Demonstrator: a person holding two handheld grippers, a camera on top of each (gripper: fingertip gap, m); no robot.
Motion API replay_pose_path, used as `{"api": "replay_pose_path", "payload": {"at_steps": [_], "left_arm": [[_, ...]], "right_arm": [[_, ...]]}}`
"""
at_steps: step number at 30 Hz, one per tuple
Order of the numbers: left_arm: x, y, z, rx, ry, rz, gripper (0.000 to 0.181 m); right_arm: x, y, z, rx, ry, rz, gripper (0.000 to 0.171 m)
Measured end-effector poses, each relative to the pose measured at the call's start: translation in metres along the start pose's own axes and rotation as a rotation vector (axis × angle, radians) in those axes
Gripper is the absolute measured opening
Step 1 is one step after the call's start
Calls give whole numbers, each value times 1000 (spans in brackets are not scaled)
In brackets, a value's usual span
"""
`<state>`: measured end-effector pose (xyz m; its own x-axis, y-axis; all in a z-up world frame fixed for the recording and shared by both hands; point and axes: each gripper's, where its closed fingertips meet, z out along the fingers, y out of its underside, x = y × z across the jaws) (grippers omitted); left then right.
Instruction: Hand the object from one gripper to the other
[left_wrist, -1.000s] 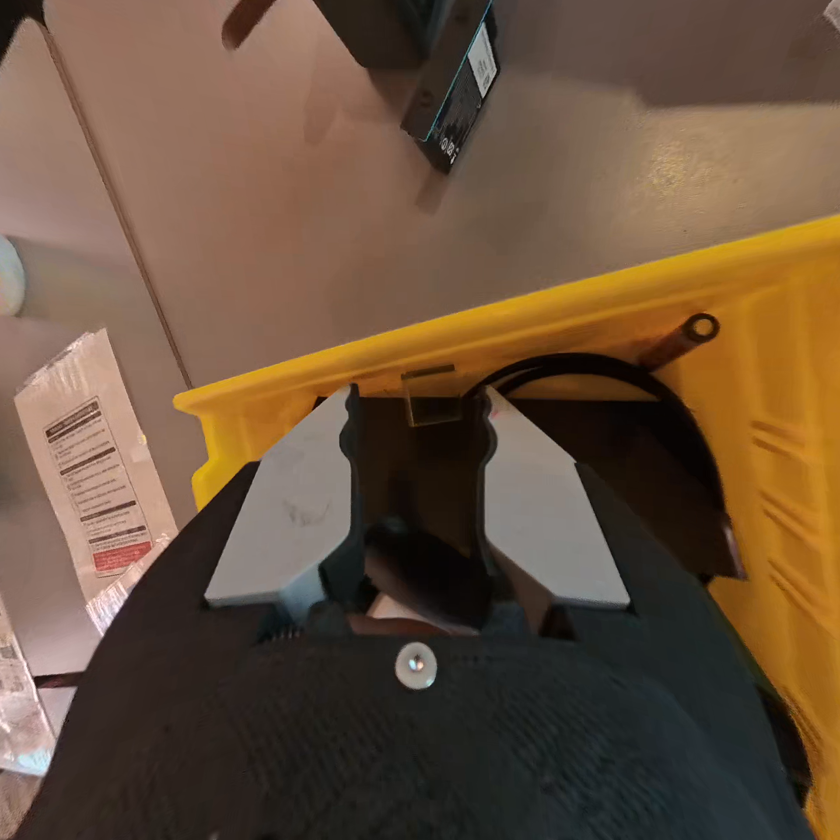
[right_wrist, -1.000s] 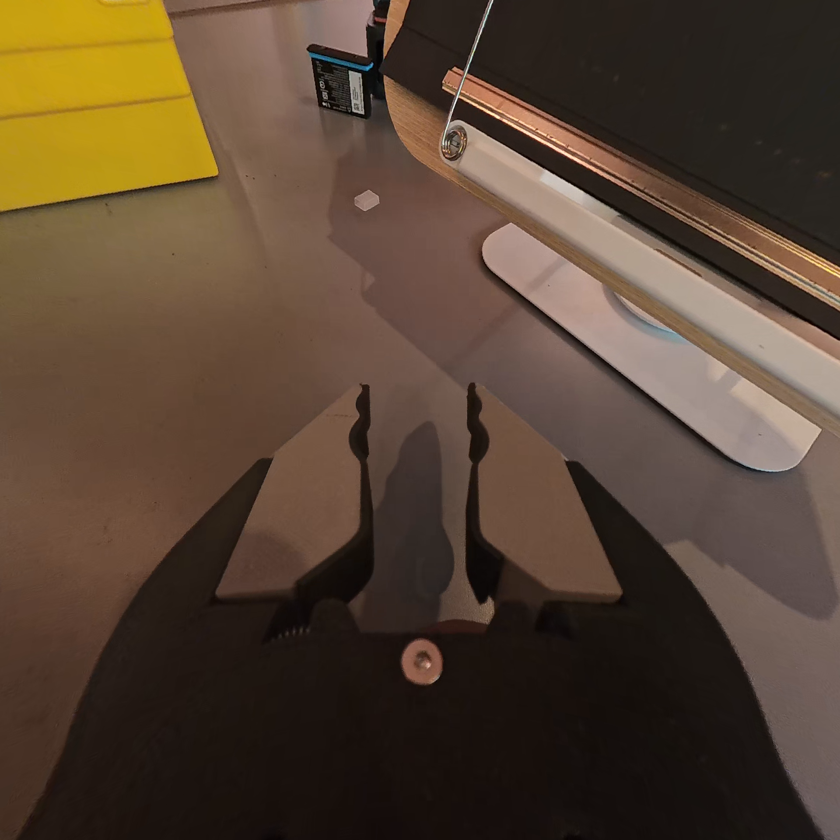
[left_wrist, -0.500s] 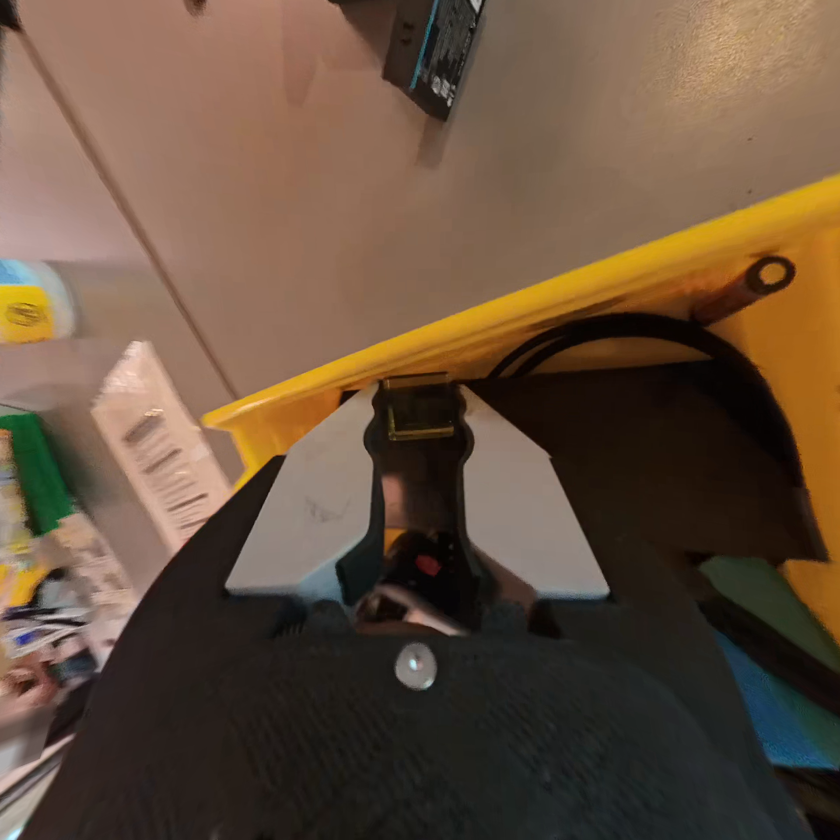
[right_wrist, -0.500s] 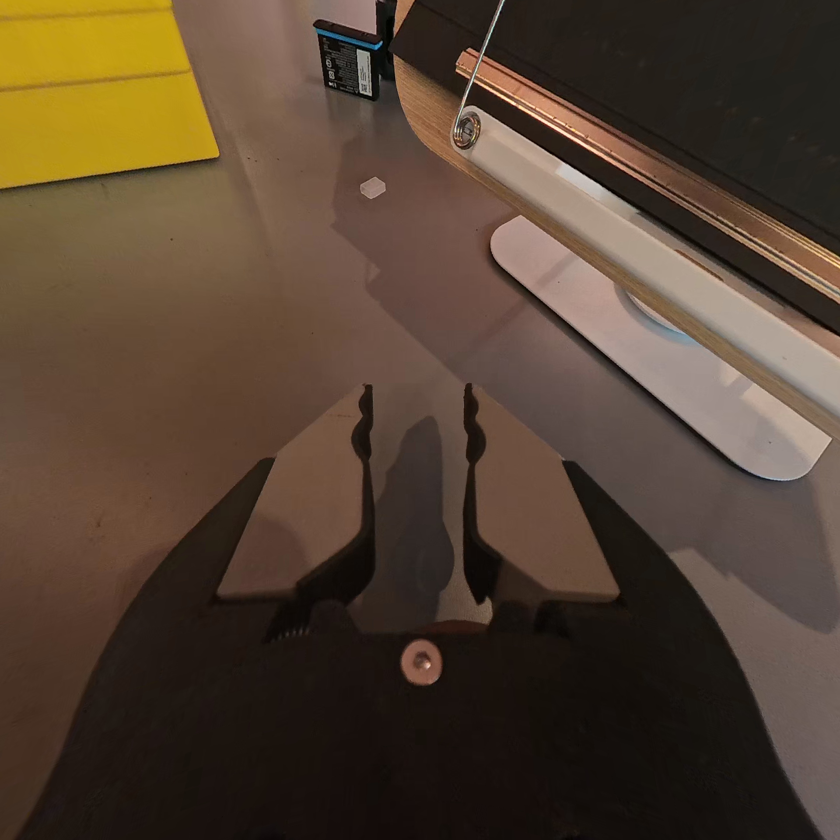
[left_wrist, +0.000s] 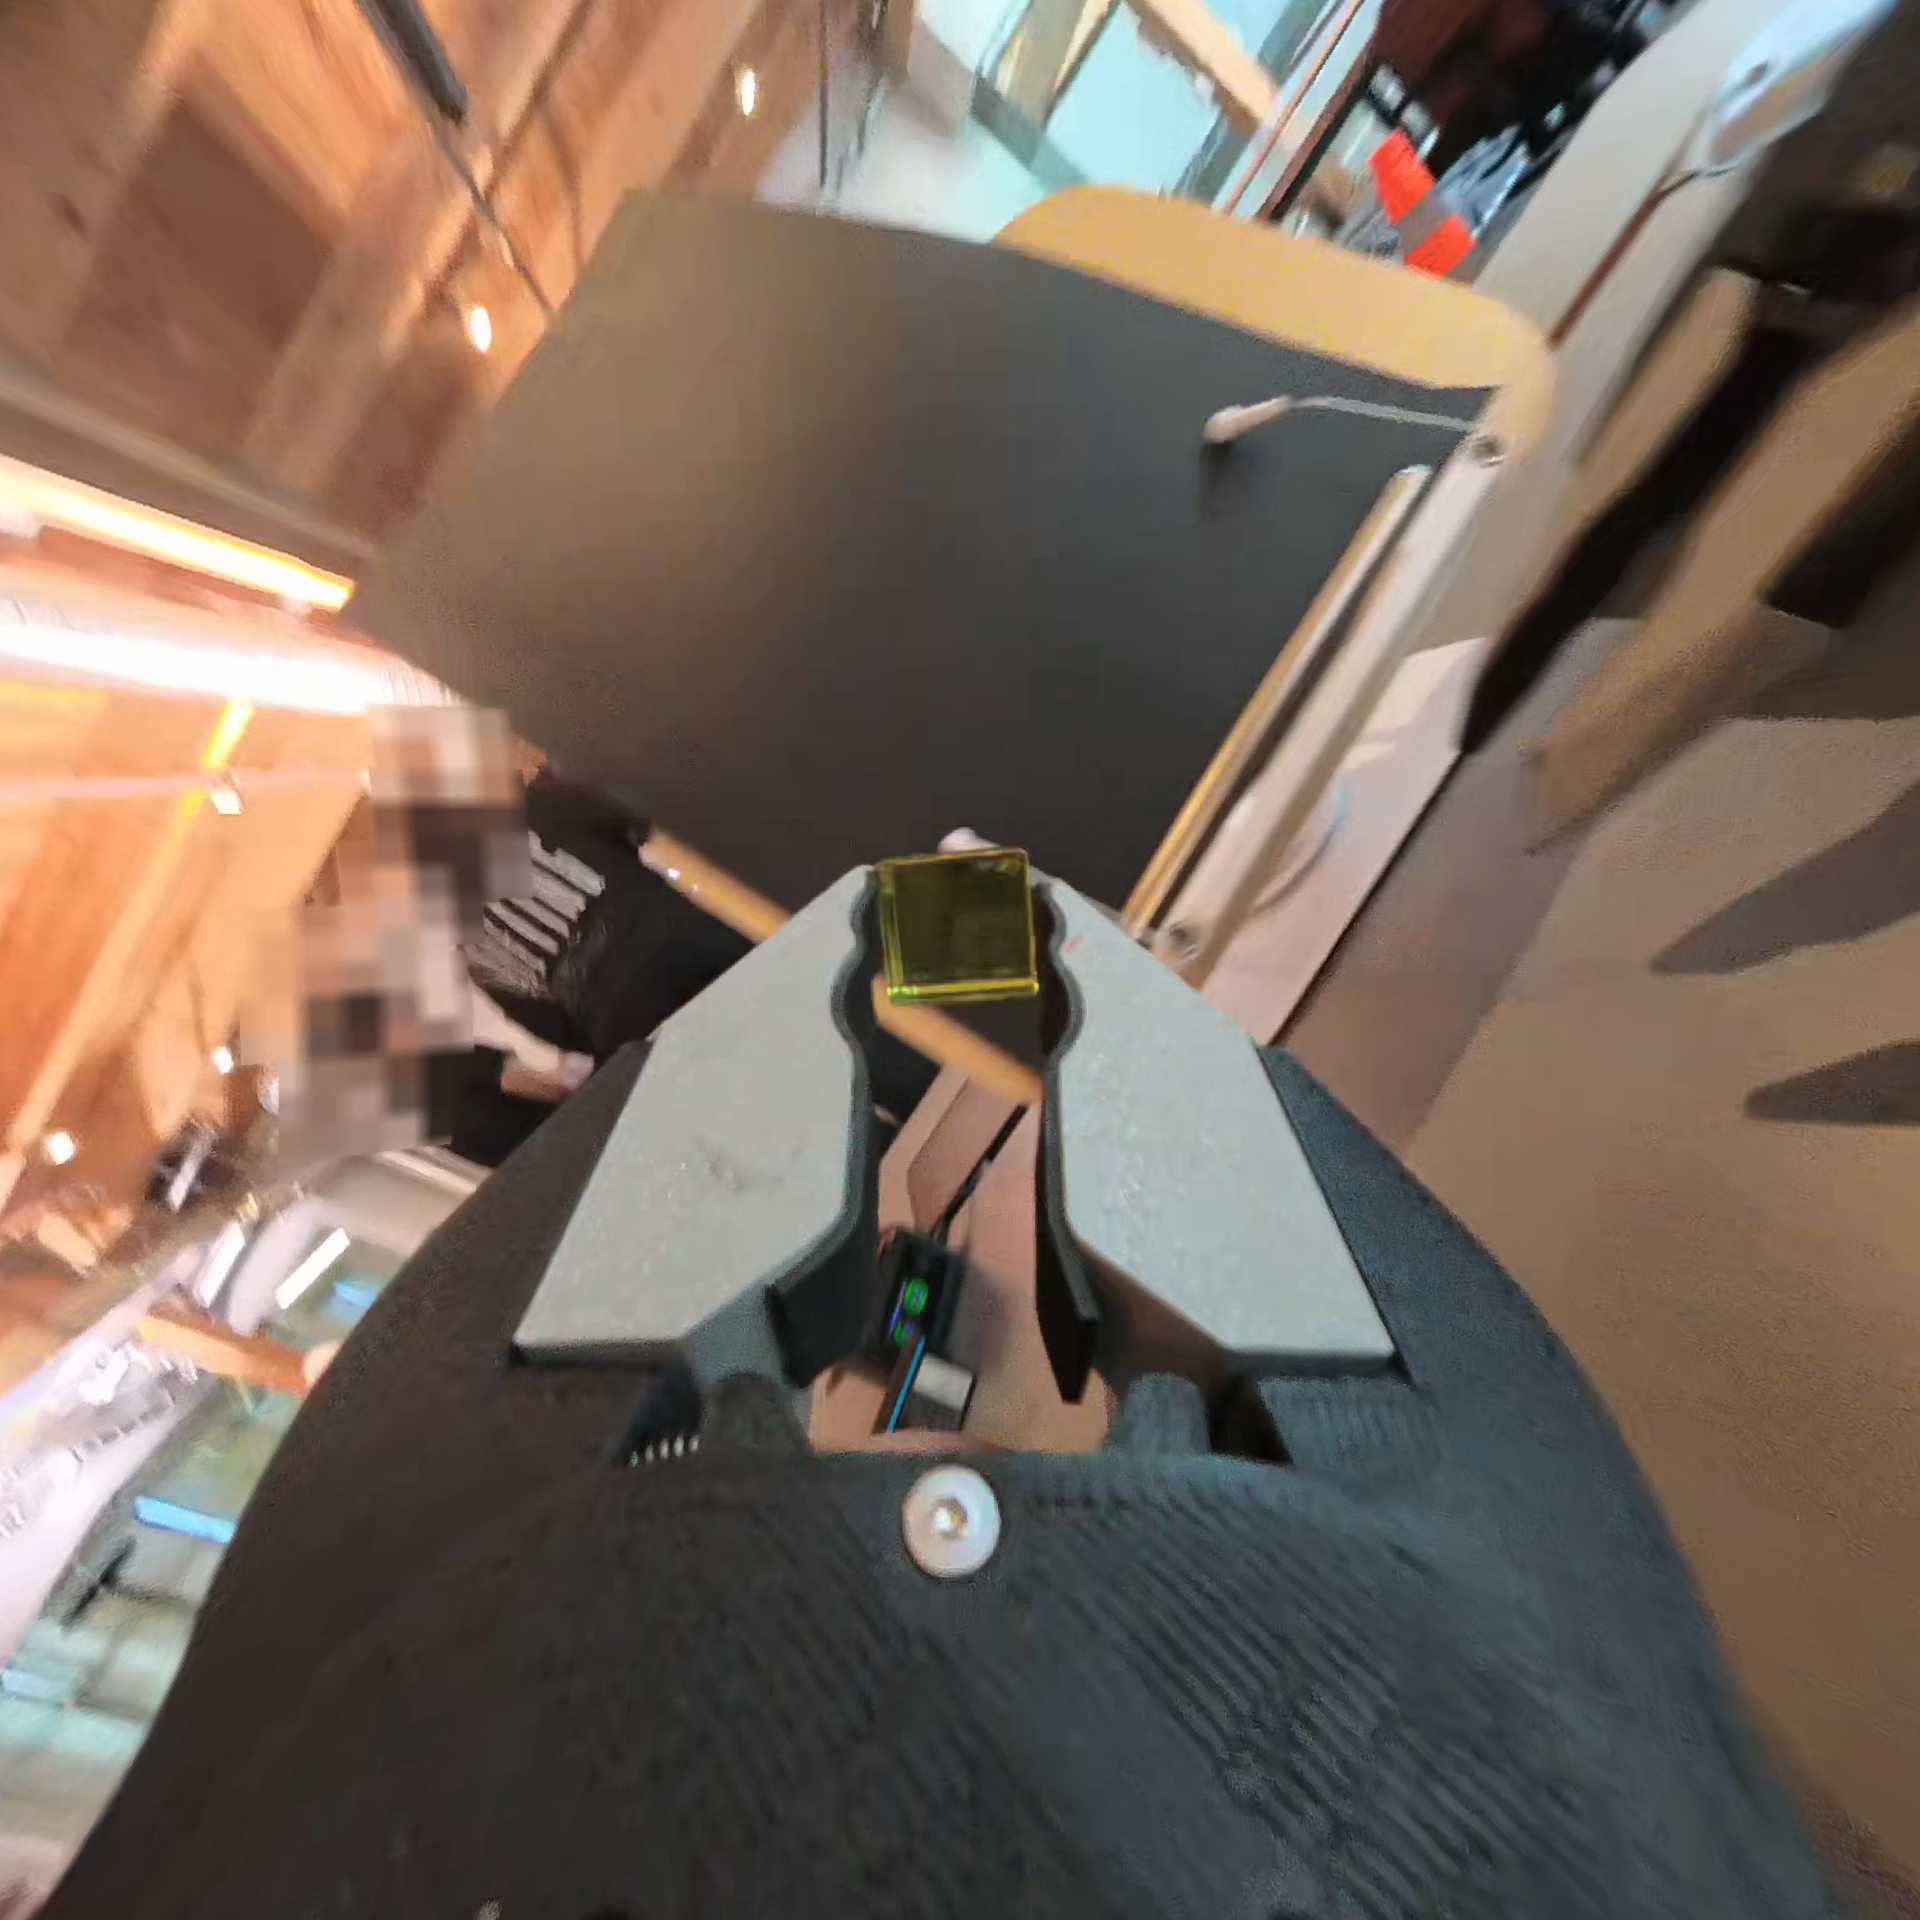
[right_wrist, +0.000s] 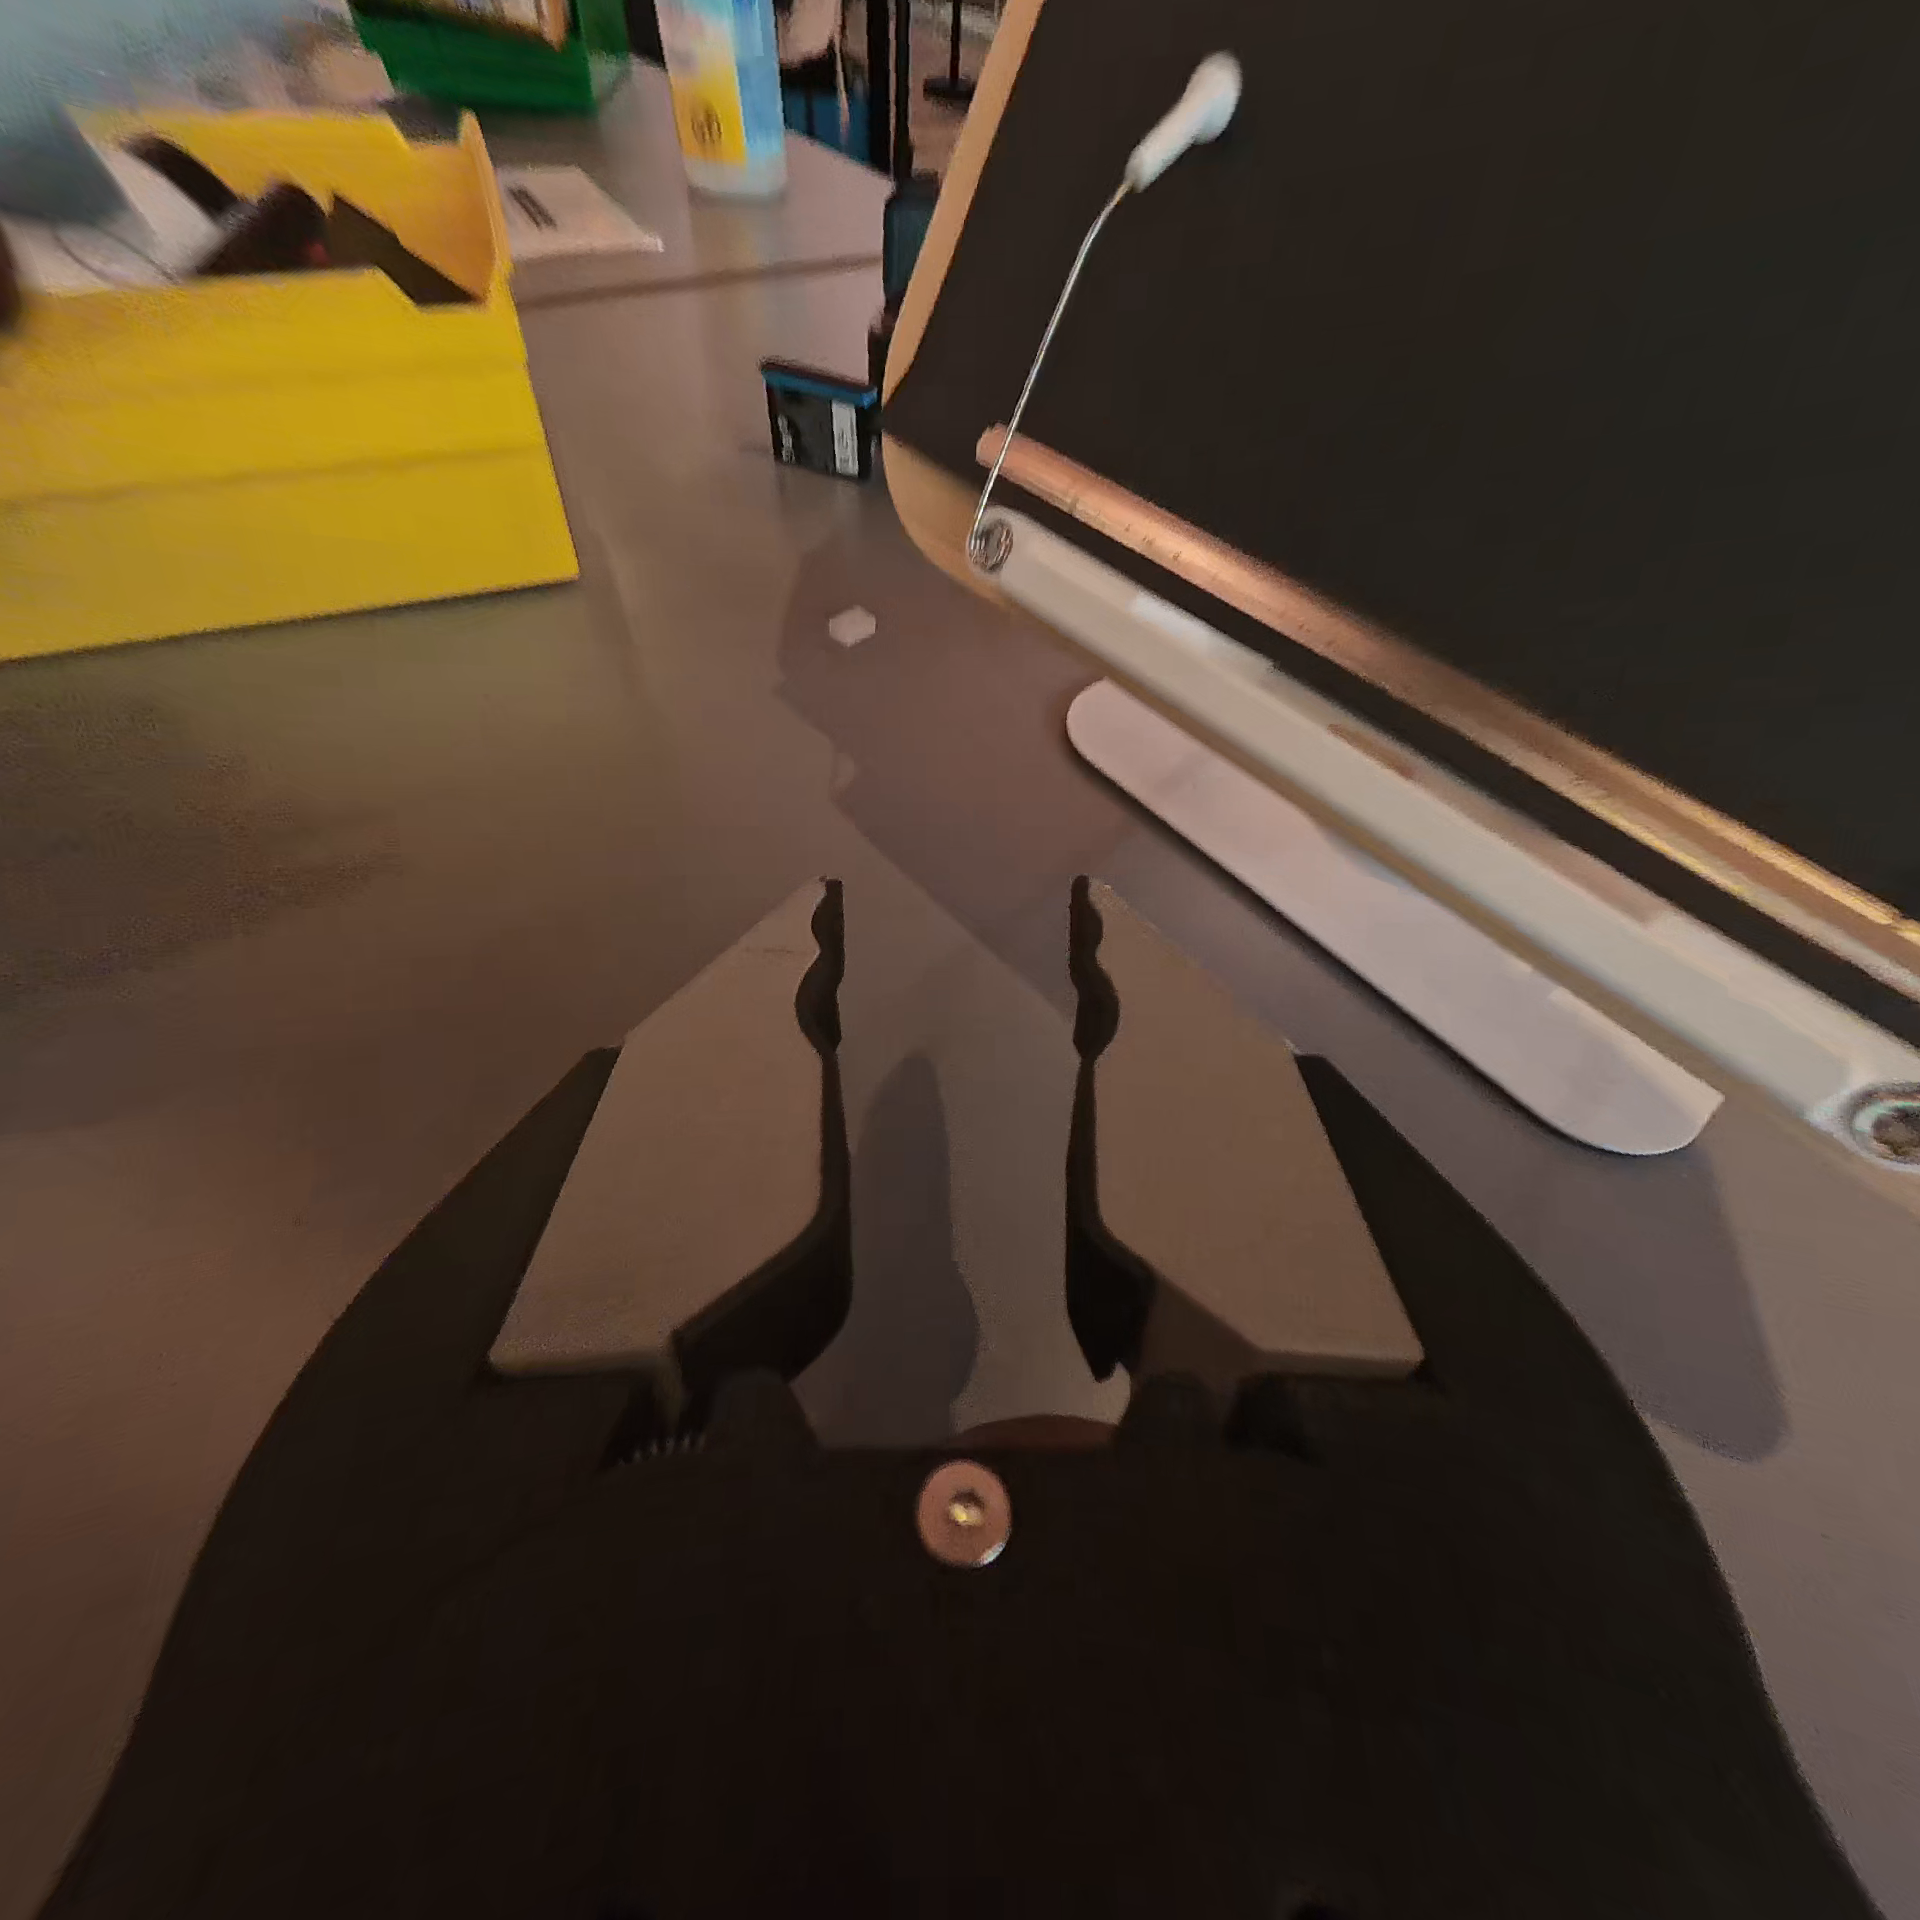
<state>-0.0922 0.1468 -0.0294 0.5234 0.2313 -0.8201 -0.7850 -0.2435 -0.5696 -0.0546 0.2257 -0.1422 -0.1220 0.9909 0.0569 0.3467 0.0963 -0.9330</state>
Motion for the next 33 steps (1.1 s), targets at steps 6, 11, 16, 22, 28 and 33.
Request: {"api": "replay_pose_path", "payload": {"at_steps": [6,11,16,22,28,33], "left_arm": [[82,-8,28,165,101,72,27],[104,-10,24,263,146,83,27],[94,-22,14,306,129,8,27],[97,-22,9,293,171,-7,27],[114,-12,15,218,222,43,27],[122,-2,20,143,285,-109,27]], "right_arm": [[-7,-41,-39,270,-197,114,40],[-28,-48,-48,307,-391,145,37],[-52,-45,-42,268,-550,243,45],[-68,-35,-32,199,-570,221,45],[-61,-26,-17,130,-403,206,23],[-49,-18,-14,66,-244,45,24]]}}
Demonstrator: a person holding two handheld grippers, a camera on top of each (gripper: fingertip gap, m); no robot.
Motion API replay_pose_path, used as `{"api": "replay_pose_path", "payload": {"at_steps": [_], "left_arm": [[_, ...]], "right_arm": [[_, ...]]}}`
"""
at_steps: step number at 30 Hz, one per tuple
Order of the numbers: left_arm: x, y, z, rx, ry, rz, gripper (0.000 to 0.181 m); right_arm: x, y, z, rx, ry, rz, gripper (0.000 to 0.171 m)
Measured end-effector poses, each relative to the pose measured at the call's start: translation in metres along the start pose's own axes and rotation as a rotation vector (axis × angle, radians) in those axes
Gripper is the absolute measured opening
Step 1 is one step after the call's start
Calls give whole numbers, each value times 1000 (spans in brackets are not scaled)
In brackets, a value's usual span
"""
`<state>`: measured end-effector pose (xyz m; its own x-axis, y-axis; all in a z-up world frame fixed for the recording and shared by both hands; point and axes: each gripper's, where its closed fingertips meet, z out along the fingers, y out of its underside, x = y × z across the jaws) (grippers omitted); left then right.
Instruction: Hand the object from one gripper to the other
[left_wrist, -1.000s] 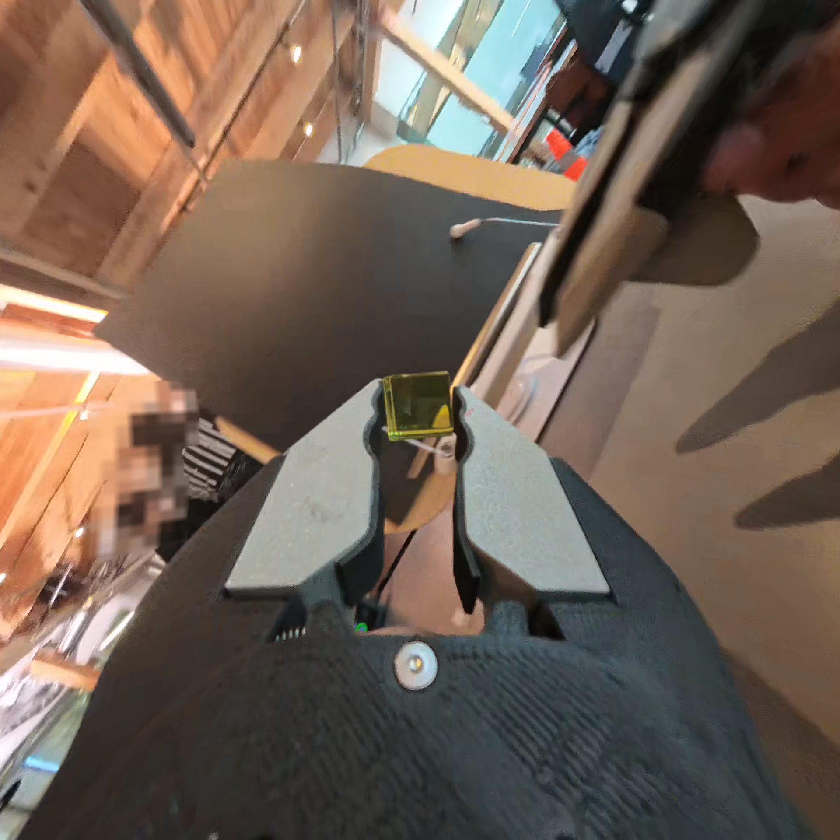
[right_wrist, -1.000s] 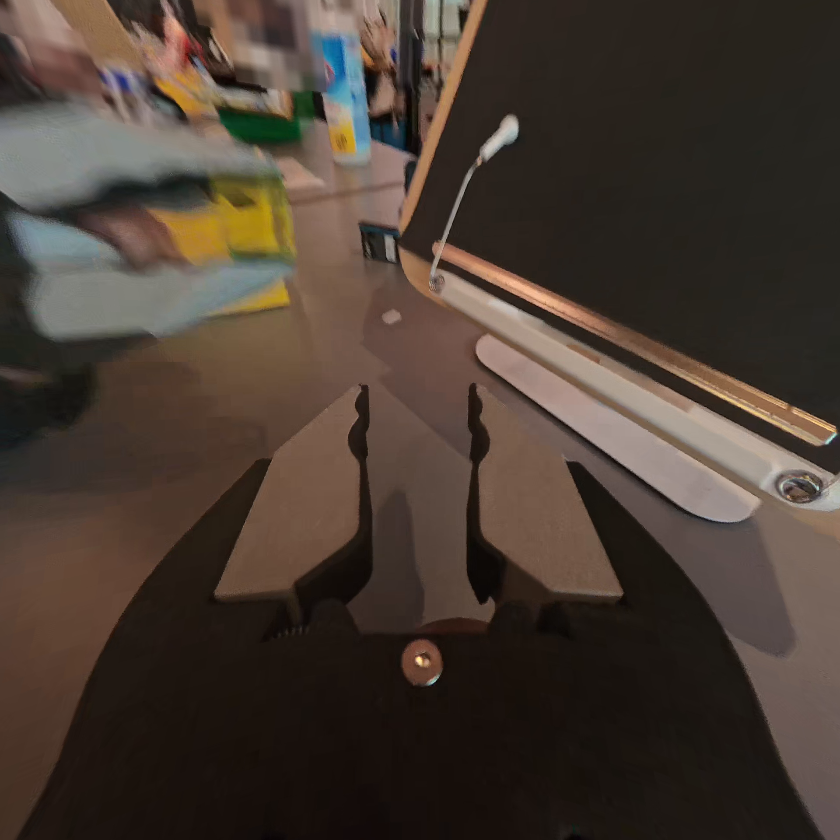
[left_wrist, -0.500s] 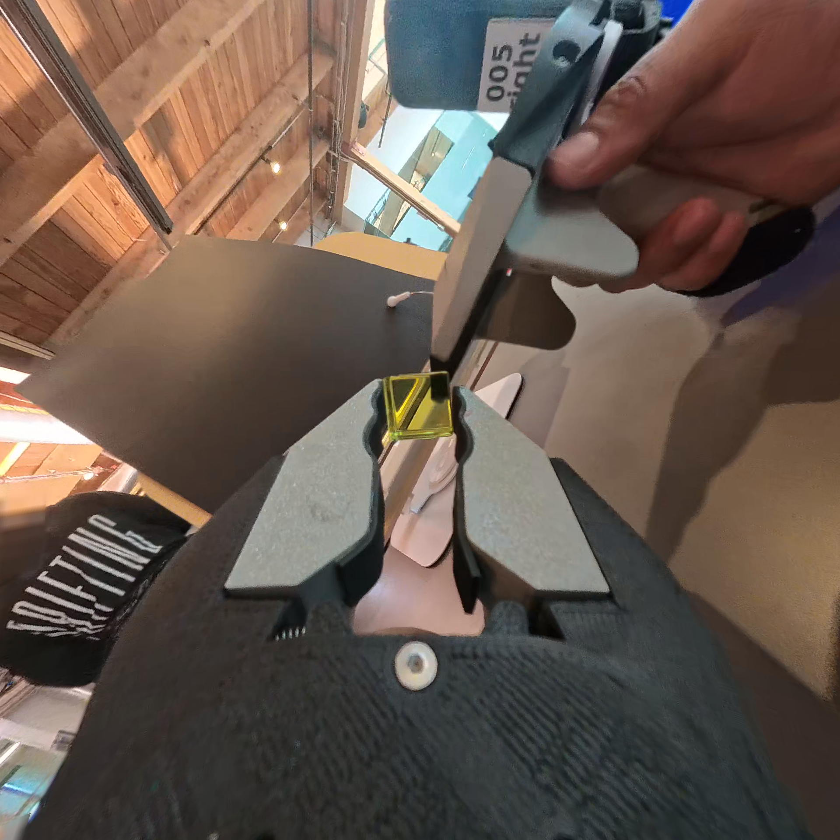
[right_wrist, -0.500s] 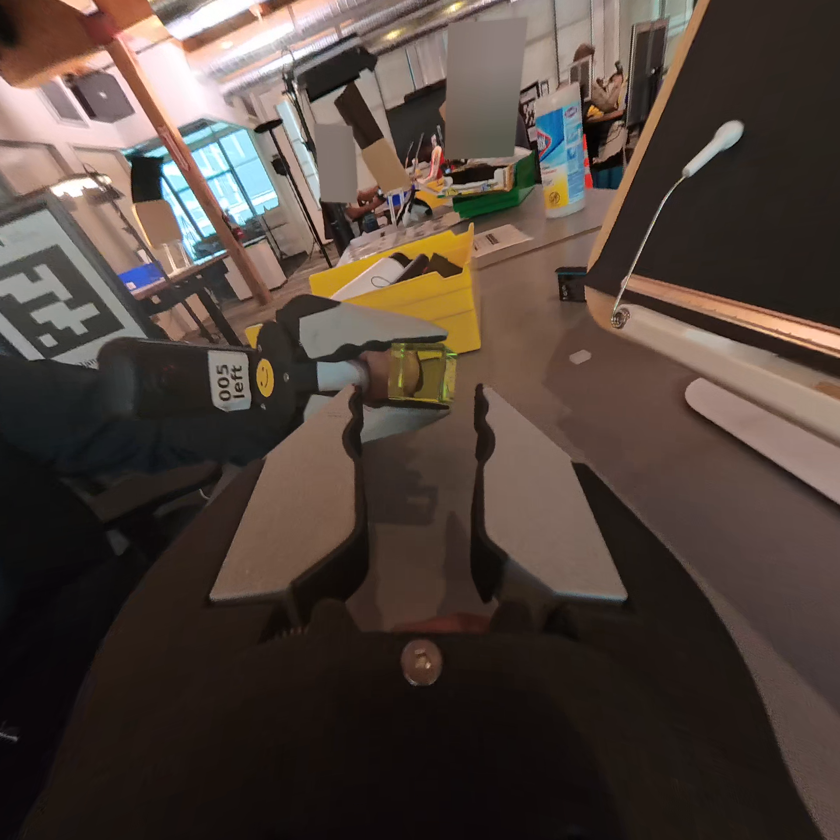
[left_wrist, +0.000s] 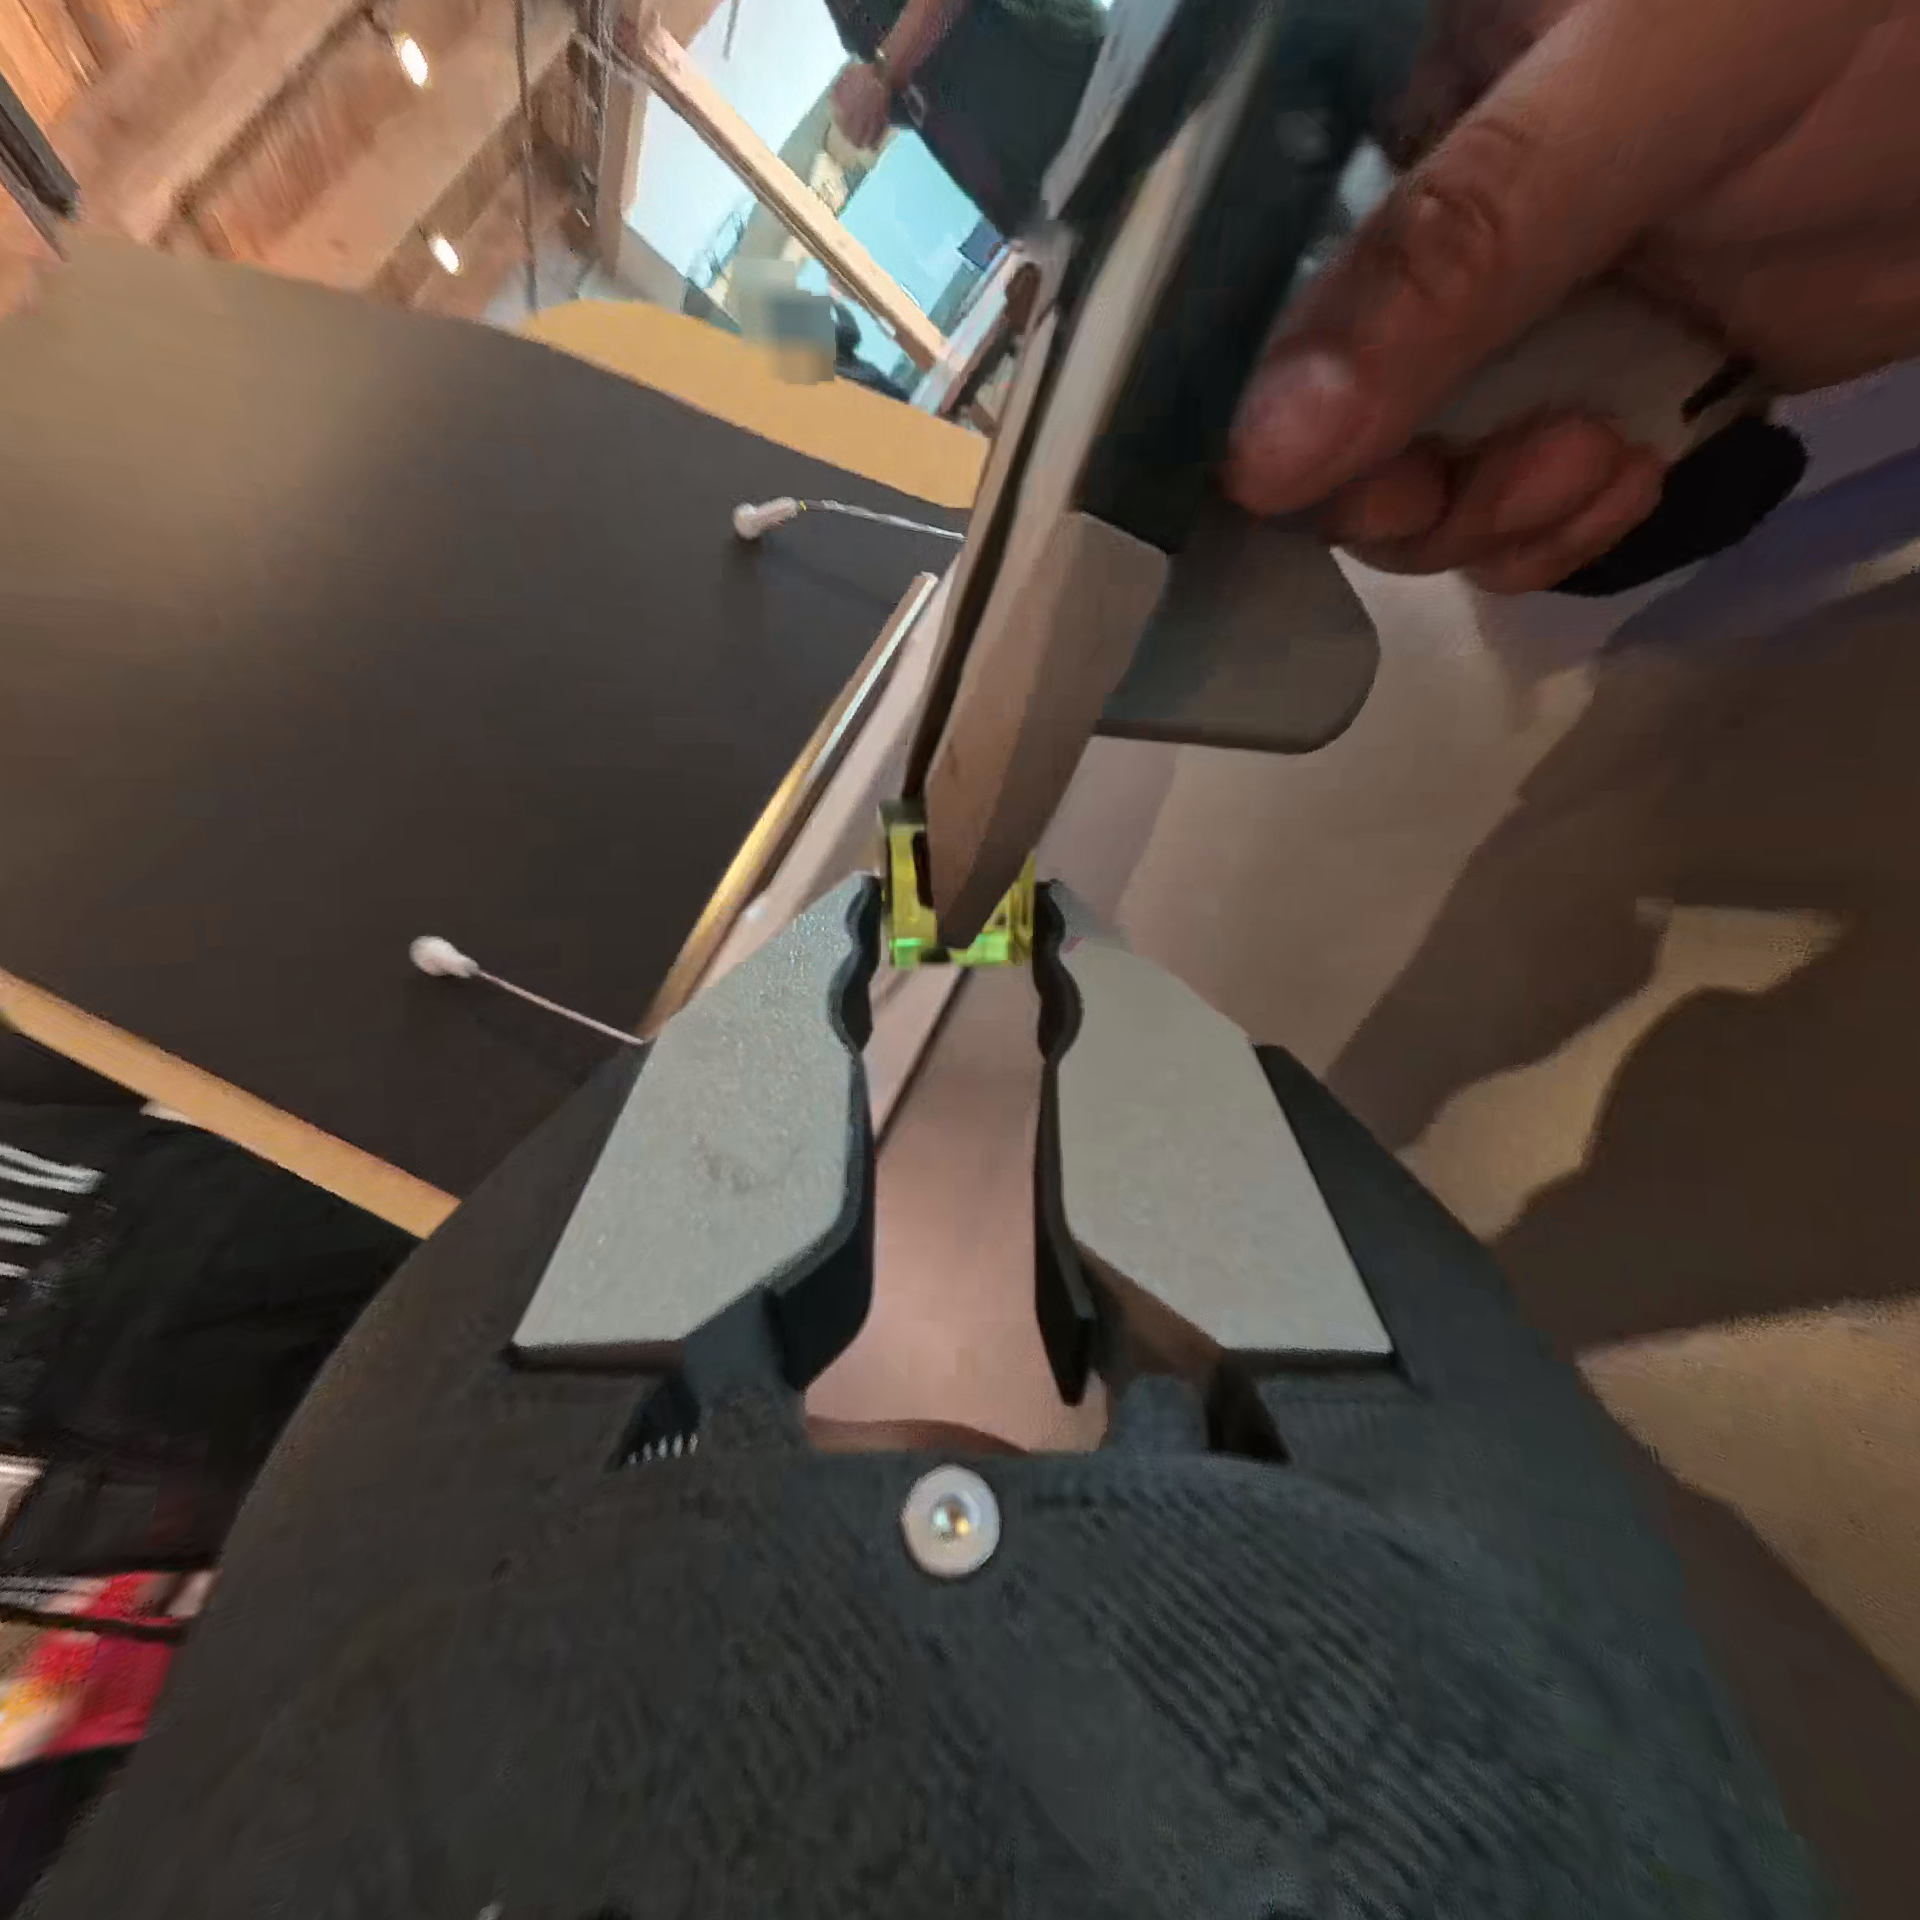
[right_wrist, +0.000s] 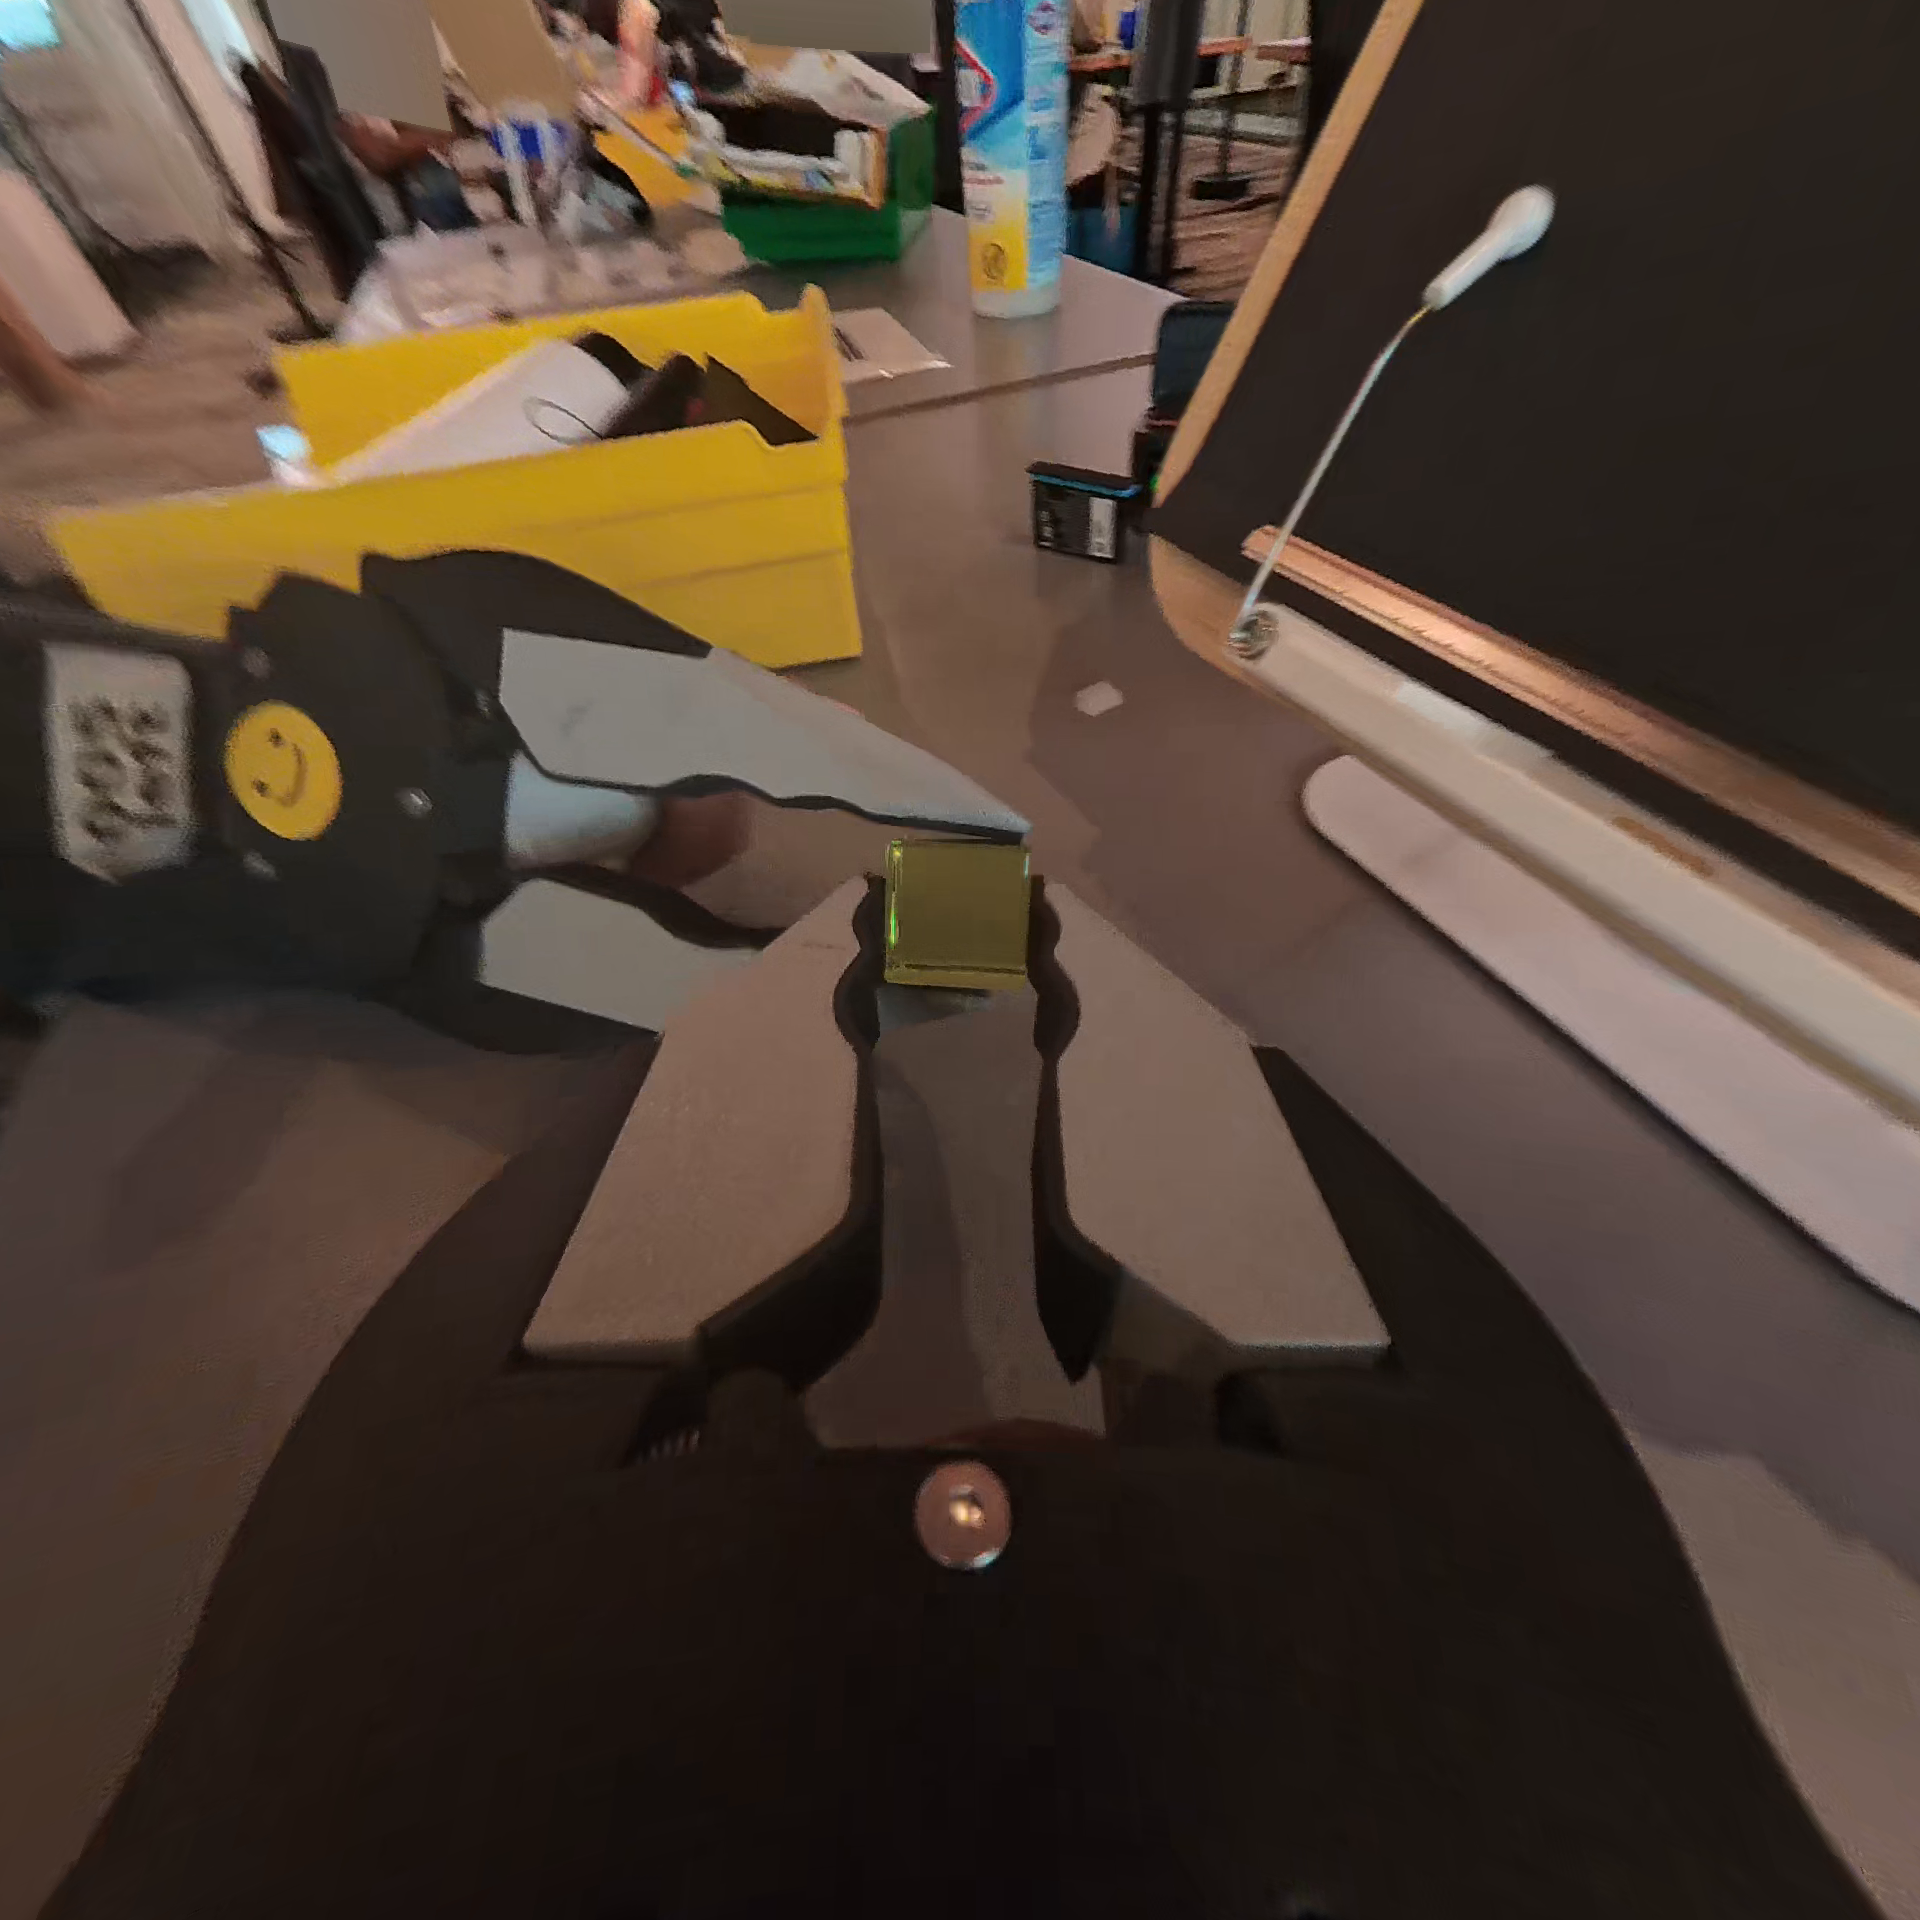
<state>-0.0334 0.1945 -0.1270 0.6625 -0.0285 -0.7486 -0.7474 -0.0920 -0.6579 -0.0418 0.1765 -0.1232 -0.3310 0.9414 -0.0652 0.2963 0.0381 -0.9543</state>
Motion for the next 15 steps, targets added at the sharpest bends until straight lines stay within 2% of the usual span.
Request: {"api": "replay_pose_path", "payload": {"at_steps": [5,8,11,15], "left_arm": [[11,21,1,-68,166,-281,28],[3,39,1,-179,146,-398,33],[0,43,0,-207,183,-570,35],[5,30,-5,-116,333,-770,41]], "right_arm": [[30,2,-12,-83,294,-350,23],[44,-2,-21,-107,444,-554,23],[48,-3,-23,-137,520,-751,23],[38,2,-14,-151,508,-908,24]]}}
